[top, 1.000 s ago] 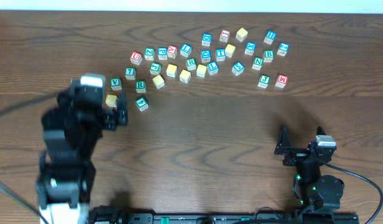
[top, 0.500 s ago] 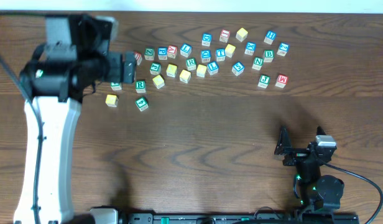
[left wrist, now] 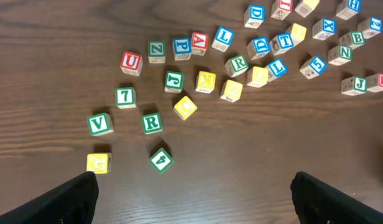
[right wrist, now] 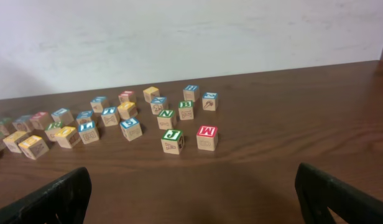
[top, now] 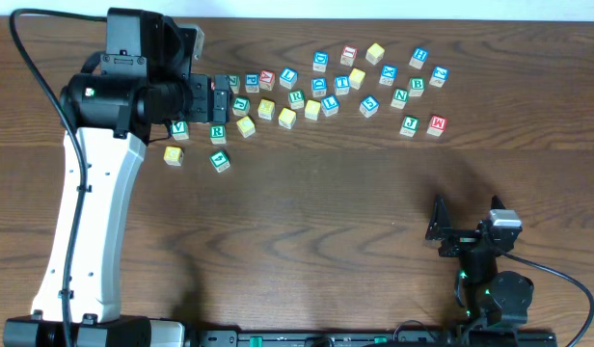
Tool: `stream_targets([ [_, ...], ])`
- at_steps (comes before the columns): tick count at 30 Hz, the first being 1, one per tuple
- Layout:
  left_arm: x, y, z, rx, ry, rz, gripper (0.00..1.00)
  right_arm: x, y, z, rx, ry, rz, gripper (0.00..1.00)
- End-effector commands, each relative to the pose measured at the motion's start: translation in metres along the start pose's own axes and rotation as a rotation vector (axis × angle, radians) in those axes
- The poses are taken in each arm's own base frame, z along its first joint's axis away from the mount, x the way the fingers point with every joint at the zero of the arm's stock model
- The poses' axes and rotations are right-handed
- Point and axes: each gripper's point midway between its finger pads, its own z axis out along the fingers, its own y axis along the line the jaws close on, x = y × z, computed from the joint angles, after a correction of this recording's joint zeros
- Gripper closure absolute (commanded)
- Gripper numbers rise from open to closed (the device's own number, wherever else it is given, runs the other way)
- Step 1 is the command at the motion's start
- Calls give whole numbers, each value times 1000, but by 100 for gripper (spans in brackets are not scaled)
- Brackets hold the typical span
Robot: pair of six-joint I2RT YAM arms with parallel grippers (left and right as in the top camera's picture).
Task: Spell out ROBOT
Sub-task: 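Reach the left gripper over the green R block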
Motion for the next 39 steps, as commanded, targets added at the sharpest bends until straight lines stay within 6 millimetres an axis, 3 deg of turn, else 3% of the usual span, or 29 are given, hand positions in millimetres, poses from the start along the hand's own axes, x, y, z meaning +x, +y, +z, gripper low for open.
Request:
stream_targets([
  [1, -6, -4, -4, 16, -19, -60, 2, 1, -3, 0, 12, 1, -5, 1],
  [7, -2, -7, 3, 18, 10, -221, 2, -4, -5, 0, 28, -18, -4, 1],
  [13, -3, -18, 7, 14, 8, -186, 2, -12, 18, -2, -103, -32, 51, 1],
  [18, -4, -10, 7, -58, -6, -213, 2, -47, 22, -2, -102, -26, 30, 1],
  [22, -4, -9, 7, -64, -9, -212, 1, -71, 34, 10, -141, 98, 13, 1],
  [27, -3, -3, 7, -112, -12, -202, 2, -93, 39, 36, -136, 308, 34, 1],
  [31, -4, -2, 7, -128, -14, -166, 2, -131, 49, 71, -174, 397, 55, 1],
  [34, -1, -1, 7, -130, -3, -161, 1, -149, 54, 95, -190, 463, 71, 1],
  [39, -1, -5, 7, -124, -3, -154, 1, -151, 52, 133, -172, 633, 81, 1],
])
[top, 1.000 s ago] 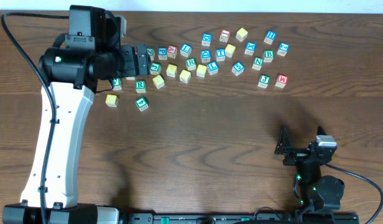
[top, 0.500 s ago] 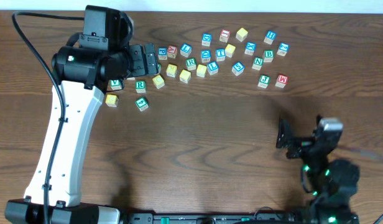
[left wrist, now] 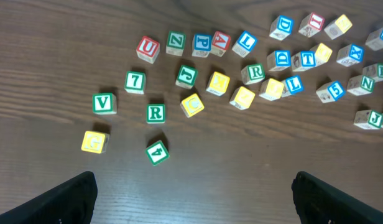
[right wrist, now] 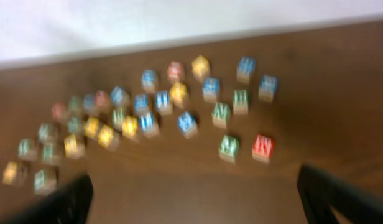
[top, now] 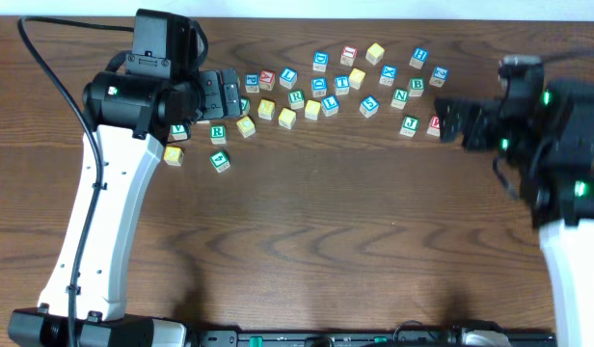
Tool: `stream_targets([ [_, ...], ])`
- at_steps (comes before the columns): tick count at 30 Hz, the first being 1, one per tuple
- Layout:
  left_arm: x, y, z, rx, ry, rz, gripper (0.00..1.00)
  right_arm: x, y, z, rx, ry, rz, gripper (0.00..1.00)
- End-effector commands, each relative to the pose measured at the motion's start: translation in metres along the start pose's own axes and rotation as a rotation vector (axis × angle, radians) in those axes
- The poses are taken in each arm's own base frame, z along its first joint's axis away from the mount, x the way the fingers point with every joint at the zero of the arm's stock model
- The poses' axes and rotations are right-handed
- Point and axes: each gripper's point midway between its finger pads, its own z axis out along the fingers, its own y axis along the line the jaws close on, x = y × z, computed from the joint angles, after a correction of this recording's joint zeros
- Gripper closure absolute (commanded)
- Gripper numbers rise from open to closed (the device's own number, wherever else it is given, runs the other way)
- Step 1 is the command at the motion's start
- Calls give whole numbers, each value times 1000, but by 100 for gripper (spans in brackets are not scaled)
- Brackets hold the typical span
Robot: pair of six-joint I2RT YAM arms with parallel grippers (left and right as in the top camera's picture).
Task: Spell out ROBOT
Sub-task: 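Reach the left gripper over the green R block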
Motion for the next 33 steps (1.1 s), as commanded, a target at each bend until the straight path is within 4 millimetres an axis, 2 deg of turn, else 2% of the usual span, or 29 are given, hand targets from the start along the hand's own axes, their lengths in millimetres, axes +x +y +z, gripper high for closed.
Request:
stream_targets([
  [1, -4, -4, 0, -6, -12, 25, 1, -18, -3, 22, -7, 91, -6, 1],
  [4, -5, -12, 4, 6, -14, 41, 1, -19, -10, 44, 4, 203, 26, 1],
  [7, -8, -27, 17, 20, 3, 63, 2, -13, -17, 66, 11, 313, 61, 1],
  [11, -21, -51, 43, 37, 24, 73, 0, -1, -24, 86, 21, 397, 87, 1],
  [14, -36, -69, 69, 50, 21, 65, 4, 7, -29, 95, 32, 428, 95, 1],
  [16, -44, -78, 87, 56, 20, 52, 8, 12, -35, 99, 57, 443, 95, 1],
  [17, -49, -85, 107, 52, 17, 34, 9, 14, -40, 101, 82, 449, 92, 1],
  [18, -50, -88, 118, 47, 15, 21, 10, 14, -42, 101, 89, 450, 91, 1],
  [23, -46, -97, 170, 24, 17, -19, 10, 9, -43, 104, 93, 425, 81, 1],
  [28, -40, -100, 213, -31, -1, -25, 10, 5, -43, 106, 94, 407, 76, 1],
  [33, -29, -94, 242, -98, -2, -50, 15, 6, -43, 105, 95, 411, 77, 1],
])
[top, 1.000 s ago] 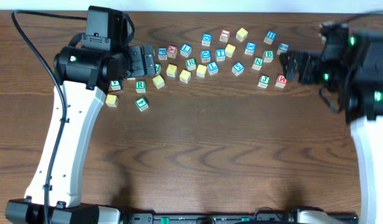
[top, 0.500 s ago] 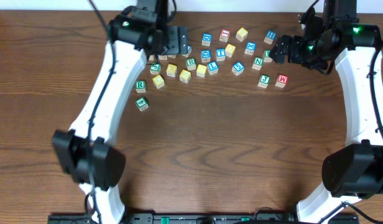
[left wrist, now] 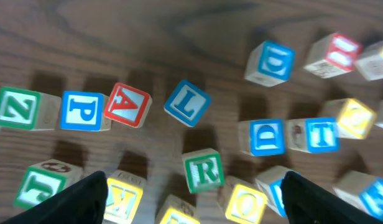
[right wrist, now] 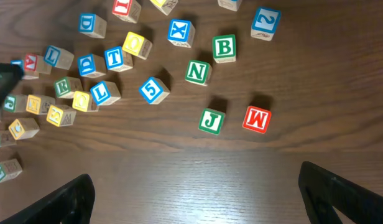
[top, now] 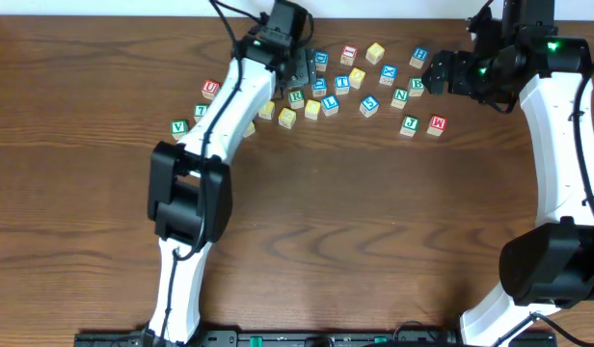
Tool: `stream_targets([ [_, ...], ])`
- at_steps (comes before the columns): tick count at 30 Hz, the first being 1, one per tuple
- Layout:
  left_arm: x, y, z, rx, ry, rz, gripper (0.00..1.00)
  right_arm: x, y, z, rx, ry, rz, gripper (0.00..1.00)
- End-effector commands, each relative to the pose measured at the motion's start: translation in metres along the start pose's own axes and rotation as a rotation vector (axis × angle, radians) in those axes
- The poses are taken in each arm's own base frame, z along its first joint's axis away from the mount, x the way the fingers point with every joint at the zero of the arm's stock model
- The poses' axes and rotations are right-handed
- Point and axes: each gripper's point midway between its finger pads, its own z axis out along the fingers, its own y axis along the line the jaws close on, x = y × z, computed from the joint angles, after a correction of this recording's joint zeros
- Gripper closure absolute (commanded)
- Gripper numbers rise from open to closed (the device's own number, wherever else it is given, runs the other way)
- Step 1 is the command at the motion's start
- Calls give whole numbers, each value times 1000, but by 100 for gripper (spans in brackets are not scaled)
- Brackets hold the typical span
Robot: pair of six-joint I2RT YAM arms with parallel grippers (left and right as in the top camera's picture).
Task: Spell out ROBOT
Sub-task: 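Reach the left gripper over the green R block, then lower the left gripper and close it on the green R block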
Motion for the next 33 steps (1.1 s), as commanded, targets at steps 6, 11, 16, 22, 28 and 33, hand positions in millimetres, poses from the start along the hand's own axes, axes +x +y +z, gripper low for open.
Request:
stream_targets([
  [6, 1, 13, 24, -121, -47, -113, 29, -5, -2, -6, 9, -15, -11, 1],
  [11, -2, 3, 29, -99, -72, -114, 32, -2, -2, -6, 10, -2, -8, 1],
  [16, 14, -6, 33, -101, -46, -83, 33, 1, -3, -6, 11, 11, -4, 1],
  [22, 24, -2, 43, -112, -27, -80, 33, 4, -3, -6, 12, 23, -2, 1],
  [28, 35, -3, 57, -122, -2, -72, 34, 5, -3, -6, 12, 24, -1, 1],
  [33, 34, -3, 57, -120, -8, -74, 38, 5, -3, -6, 13, 26, -1, 1],
])
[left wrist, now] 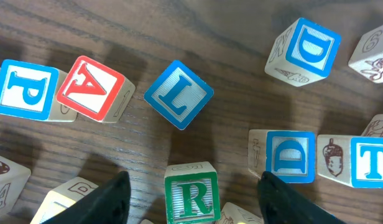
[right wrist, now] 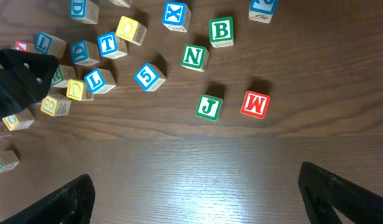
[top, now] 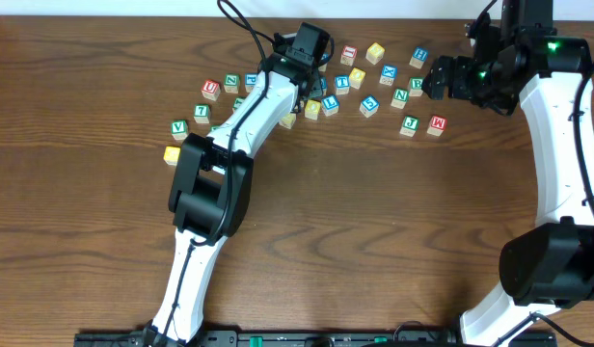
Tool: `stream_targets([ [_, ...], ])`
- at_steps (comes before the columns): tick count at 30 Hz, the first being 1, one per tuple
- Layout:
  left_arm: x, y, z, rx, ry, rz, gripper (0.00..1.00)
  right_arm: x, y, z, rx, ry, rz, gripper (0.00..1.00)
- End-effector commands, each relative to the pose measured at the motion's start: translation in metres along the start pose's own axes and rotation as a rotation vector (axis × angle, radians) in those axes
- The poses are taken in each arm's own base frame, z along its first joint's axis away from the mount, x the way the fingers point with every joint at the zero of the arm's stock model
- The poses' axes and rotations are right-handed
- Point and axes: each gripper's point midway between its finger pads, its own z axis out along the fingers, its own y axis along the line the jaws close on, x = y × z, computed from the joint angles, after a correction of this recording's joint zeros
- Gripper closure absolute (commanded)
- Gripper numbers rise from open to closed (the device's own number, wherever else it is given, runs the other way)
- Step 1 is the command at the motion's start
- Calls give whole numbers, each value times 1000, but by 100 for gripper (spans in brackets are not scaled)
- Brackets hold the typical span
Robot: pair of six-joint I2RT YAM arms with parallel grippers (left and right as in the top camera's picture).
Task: Spell out ROBOT
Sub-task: 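Lower the left gripper and close it on the green R block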
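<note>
A green R block [left wrist: 191,194] stands on the table between the fingertips of my left gripper [left wrist: 191,182], which is open and straddles it without touching. Around it lie a blue L [left wrist: 178,94], a red A [left wrist: 90,87], a blue D [left wrist: 290,155] and a blue T [left wrist: 369,160]. In the overhead view the left gripper [top: 300,89] covers the middle of the block cluster. My right gripper [right wrist: 194,177] is open high above bare wood, near a green B [right wrist: 221,31], a blue T [right wrist: 106,43] and a yellow block with a round letter [right wrist: 128,28].
Other letter blocks lie scattered along the table's far side: green N [right wrist: 193,57], green J [right wrist: 208,107], red M [right wrist: 254,104], blue 5 [right wrist: 148,76], green V [top: 178,126] and a yellow block [top: 172,153] at the left end. The left arm [top: 220,154] stretches diagonally across the table.
My left gripper has come down closer to the green R, which now sits squarely between its fingertips. The right gripper has shifted only slightly over the blocks at the right end.
First my left gripper was open high over the cluster's left end and the right arm sat folded at the front right. Then the right arm was up near the right blocks. Then the left was over the middle R; now it straddles that block.
</note>
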Motion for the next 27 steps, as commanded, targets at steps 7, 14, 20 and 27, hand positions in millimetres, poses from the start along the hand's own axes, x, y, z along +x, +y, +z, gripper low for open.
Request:
stream_targets([
  [7, 16, 8, 19, -40, 32, -1, 41, -6, -1, -6, 2, -19, -12, 1],
  [14, 21, 10, 25, -49, 44, -13, 41, -6, -1, -6, 2, -19, -12, 1],
  [20, 29, 11, 33, -50, 65, -13, 46, -6, -1, -6, 2, -19, -12, 1],
  [27, 27, 9, 35, -45, 56, -19, 50, -4, -2, -4, 3, -13, -10, 1],
])
